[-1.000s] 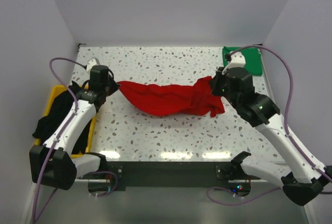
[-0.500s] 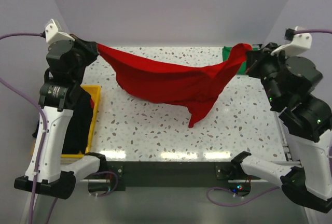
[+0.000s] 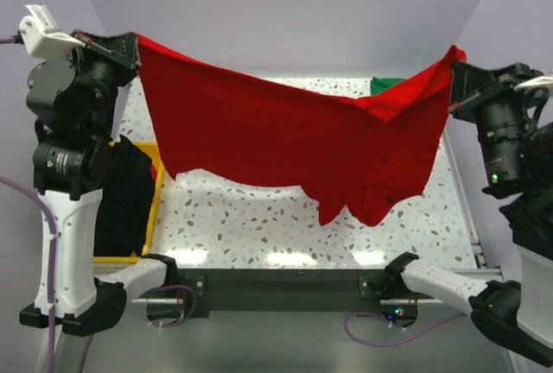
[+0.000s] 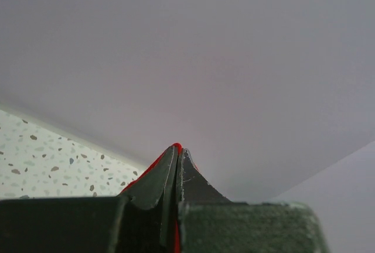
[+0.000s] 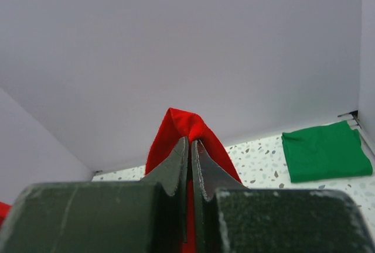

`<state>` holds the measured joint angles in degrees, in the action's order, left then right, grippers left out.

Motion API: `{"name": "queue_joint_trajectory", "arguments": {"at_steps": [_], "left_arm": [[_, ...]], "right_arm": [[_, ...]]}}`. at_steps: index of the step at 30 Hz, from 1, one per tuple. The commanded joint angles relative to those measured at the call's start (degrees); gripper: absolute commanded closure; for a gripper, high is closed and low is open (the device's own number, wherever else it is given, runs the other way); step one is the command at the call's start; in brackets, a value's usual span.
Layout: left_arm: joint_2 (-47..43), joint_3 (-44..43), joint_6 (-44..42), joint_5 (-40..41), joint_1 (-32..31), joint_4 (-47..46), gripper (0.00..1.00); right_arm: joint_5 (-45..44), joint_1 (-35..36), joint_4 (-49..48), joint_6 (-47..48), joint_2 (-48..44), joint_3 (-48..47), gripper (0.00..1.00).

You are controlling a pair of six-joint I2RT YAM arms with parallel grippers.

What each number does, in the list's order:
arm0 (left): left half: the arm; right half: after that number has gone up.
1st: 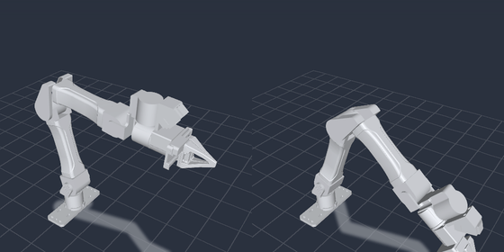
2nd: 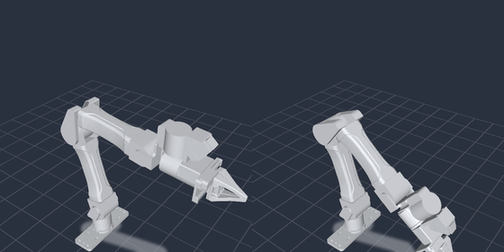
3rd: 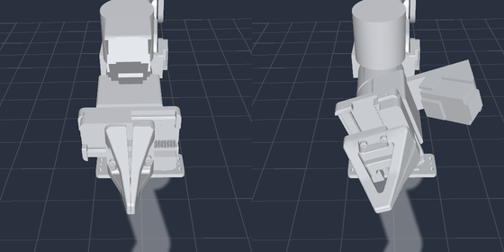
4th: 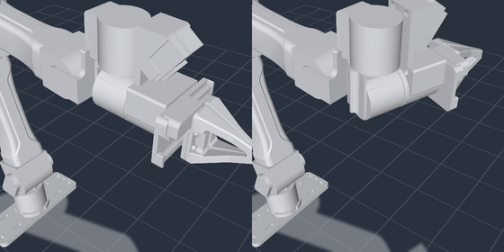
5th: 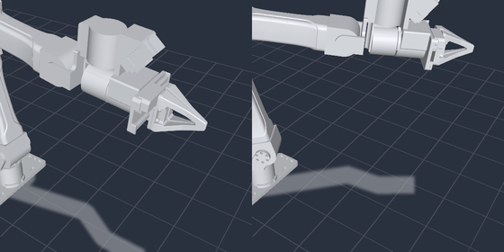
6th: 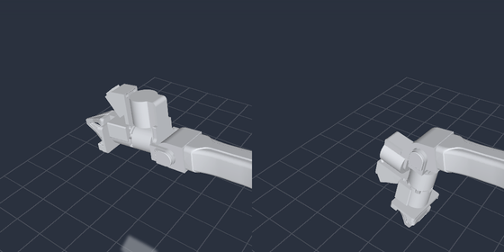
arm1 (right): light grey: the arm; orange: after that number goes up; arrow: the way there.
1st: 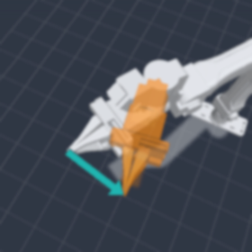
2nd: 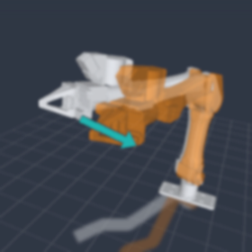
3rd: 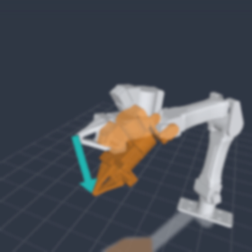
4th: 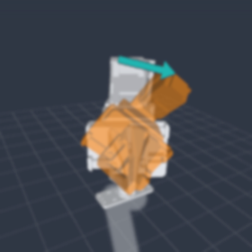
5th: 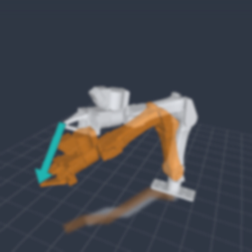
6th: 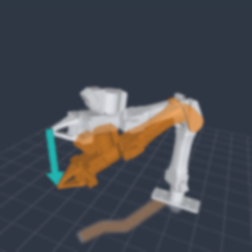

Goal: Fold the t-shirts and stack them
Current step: Flatten the tshirt out

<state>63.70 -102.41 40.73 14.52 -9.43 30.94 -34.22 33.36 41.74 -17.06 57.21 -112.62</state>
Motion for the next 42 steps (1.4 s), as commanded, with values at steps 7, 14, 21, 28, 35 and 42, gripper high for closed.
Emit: {"name": "queue_joint_trajectory", "arguments": {"at_steps": [7,14,21,28,35,42], "left_arm": [[16.0,1.3,0.6,-6.3,0.5,-16.9,1.00],[35.4,-18.0,0.4,-13.5,4.6,-20.5,1.00],[46.7,-36.8,6.9,-23.7,12.0,-24.9,1.00],[33.3,-14.5,8.5,-27.6,17.1,-33.5,1.00],[19.4,17.4,11.7,-28.8,17.1,-37.8,1.00],[6.1,52.5,12.9,-28.1,15.3,-35.9,1.00]], "right_arm": [[-1.1,-1.8,-22.6,5.7,17.6,2.4,1.00],[10.7,-10.6,-27.9,1.2,37.9,-15.3,1.00],[11.9,-13.7,-30.9,2.5,45.9,-33.3,1.00],[9.0,-14.3,-40.4,2.6,30.0,-8.4,1.00],[7.1,-14.4,-35.1,-6.4,10.5,24.5,1.00],[10.1,-14.4,-21.3,-21.6,-9.7,58.4,1.00]]}}
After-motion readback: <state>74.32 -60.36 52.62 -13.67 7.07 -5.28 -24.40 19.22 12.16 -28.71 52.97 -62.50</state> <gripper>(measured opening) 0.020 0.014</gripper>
